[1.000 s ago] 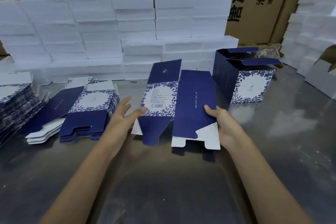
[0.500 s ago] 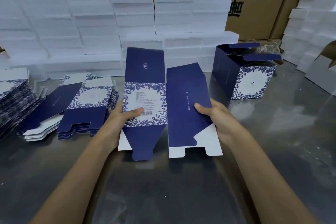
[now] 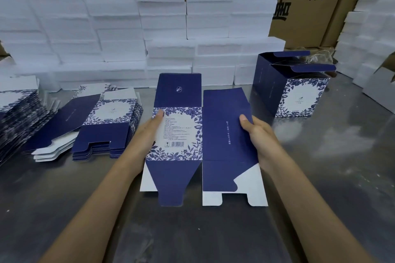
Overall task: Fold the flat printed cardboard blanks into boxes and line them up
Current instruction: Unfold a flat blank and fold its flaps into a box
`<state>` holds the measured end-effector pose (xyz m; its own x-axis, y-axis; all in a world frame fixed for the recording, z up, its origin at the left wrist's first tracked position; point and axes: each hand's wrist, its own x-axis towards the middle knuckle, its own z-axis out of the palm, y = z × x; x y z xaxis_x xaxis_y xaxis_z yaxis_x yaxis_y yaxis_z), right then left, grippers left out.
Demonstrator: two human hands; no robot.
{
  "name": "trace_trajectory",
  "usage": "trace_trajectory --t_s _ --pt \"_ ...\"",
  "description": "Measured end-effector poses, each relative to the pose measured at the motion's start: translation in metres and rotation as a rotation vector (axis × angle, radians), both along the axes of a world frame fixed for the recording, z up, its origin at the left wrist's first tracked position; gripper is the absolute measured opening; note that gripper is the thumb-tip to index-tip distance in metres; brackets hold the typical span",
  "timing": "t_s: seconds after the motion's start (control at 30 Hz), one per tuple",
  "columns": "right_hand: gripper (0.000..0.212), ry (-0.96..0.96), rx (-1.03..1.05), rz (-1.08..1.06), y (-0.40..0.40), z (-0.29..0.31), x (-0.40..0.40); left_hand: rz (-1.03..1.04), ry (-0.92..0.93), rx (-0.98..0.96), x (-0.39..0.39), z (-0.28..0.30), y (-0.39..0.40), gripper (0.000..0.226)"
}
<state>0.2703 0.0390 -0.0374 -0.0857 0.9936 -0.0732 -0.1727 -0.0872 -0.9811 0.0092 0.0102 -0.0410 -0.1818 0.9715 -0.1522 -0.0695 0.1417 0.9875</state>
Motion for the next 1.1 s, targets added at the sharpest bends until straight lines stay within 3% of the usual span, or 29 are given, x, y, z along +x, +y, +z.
trace_trajectory --t_s 0.1,0.17,0.3,0.33,0.47,0.57,0.63,0.7,0.83,1.0,1.1 --pt "0.025 0.034 -0.012 0.063 -0.001 0.004 0.001 0.138 0.099 0.052 -0.001 -0.005 0.001 0.044" --pt "0.024 0.040 -0.018 0.135 -0.003 0.008 0.004 0.214 0.061 0.054 -0.001 -0.006 0.001 0.057" --pt "0.022 -0.025 0.005 0.029 -0.003 0.006 0.008 0.200 0.115 0.127 0.003 -0.007 0.005 0.040" --pt "0.022 -0.026 0.003 -0.013 -0.002 0.007 0.009 0.176 0.178 0.158 0.006 -0.008 0.005 0.039" --pt "0.029 0.056 -0.083 -0.022 -0.003 0.016 0.014 -0.054 0.421 0.288 0.021 -0.007 -0.002 0.073" --pt "0.045 0.124 -0.106 0.093 -0.001 0.013 0.011 -0.314 0.422 0.304 0.031 -0.005 -0.008 0.081" --pt "0.045 0.190 -0.064 0.128 0.000 0.012 0.009 -0.379 0.376 0.327 0.036 0.000 -0.014 0.088" --pt "0.048 0.201 -0.002 0.211 -0.002 0.011 0.006 -0.309 0.367 0.394 0.038 0.008 -0.020 0.080" --pt "0.061 0.012 0.208 0.339 -0.006 0.003 -0.003 -0.133 0.282 0.465 0.039 0.019 -0.028 0.043" --pt "0.072 -0.268 0.294 0.105 -0.014 -0.001 -0.020 -0.079 0.314 0.422 0.038 0.029 -0.032 0.029" --pt "0.060 -0.430 0.358 -0.037 -0.015 -0.007 -0.031 -0.045 0.339 0.406 0.038 0.032 -0.033 0.030"
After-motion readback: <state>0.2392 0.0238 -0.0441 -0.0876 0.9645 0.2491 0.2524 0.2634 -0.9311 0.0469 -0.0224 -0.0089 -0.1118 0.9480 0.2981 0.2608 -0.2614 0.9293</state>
